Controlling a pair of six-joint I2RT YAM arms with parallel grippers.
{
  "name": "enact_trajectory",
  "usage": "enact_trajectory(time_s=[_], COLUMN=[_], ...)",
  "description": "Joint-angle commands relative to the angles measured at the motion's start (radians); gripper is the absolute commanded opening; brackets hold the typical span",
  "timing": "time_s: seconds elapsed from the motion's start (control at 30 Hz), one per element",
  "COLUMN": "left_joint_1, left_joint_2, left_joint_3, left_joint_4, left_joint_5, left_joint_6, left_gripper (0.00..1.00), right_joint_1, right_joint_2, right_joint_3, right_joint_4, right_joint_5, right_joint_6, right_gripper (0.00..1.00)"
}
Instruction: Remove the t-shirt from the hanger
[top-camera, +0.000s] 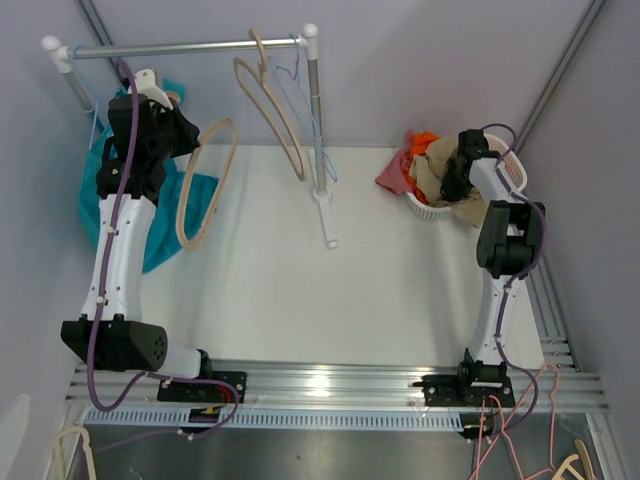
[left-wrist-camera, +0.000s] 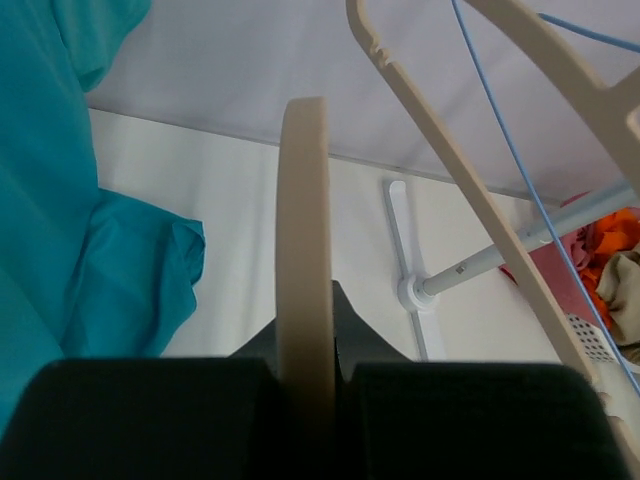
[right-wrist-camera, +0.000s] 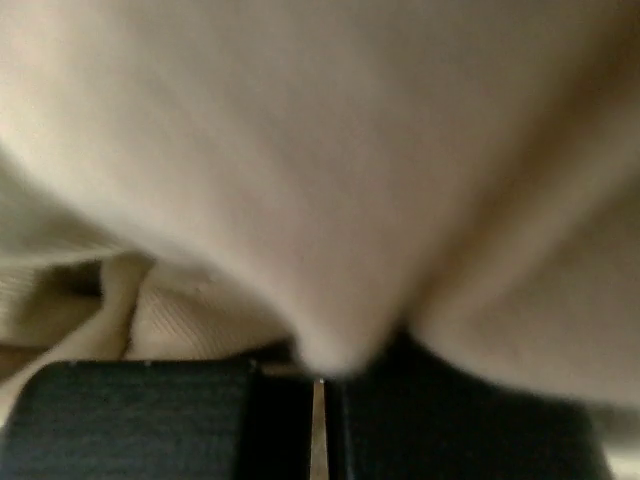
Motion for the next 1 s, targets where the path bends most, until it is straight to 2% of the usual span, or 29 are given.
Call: enact_trajectory(time_s=[0.0,0.07,0.23,0.33,0.4,0.47,0.5,0.57,0.63,0.73,0.83,0.97], left_joint_1=[0.024,0.025,0.024,0.024,0.024,0.024,0.022,0.022,0.019,0.011,0.002,-0.051], left_joint_2=[0.010,0.013,0.036,0.052,0.062,0.078,0.084,0.110,0.136,0.225,0.328,0.408], left_joint_3=[0.072,0.078,0.134,0.167,0.179,0.205,0.217,0.254,0.279,0.386,0.568,0.668], left_joint_4=[0.088,0.106,0.103,0.094,0.092,0.092,0.094,0.102,0.099,0.068,0.004,-0.018], left_joint_5=[0.063,0.067,0.083,0.096,0.101,0.107,0.109,0.118,0.119,0.132,0.123,0.090], left_joint_6=[0.045,0.044,0.053,0.059,0.061,0.070,0.075,0.085,0.090,0.092,0.111,0.133], left_gripper=[0.01,0.01,0.01,0.01,0.01,0.01,0.01,0.00,0.01,0.01,0.01,0.01], right_joint_1=[-0.026,-0.030,-0.034,-0.043,-0.043,-0.042,-0.042,-0.042,-0.043,-0.043,-0.043,-0.053], right_joint_2=[-0.131,-0.213,-0.241,-0.207,-0.178,-0.178,-0.197,-0.236,-0.315,-0.424,-0.516,-0.599], right_joint_3=[-0.093,-0.071,0.079,0.182,0.261,0.291,0.292,0.266,0.201,0.116,0.053,0.004], right_joint_4=[0.059,0.063,-0.050,-0.104,-0.137,-0.159,-0.153,-0.130,-0.080,-0.018,0.020,0.050], right_joint_5=[0.064,0.072,0.107,0.098,0.089,0.087,0.089,0.094,0.084,0.060,0.058,0.048], right_joint_6=[0.018,0.018,0.007,0.002,0.002,0.005,0.007,0.019,0.025,0.030,0.029,0.024], right_gripper=[0.00,0.03,0.36,0.38,0.55,0.80,0.82,0.97,0.99,1.00,1.00,1.00])
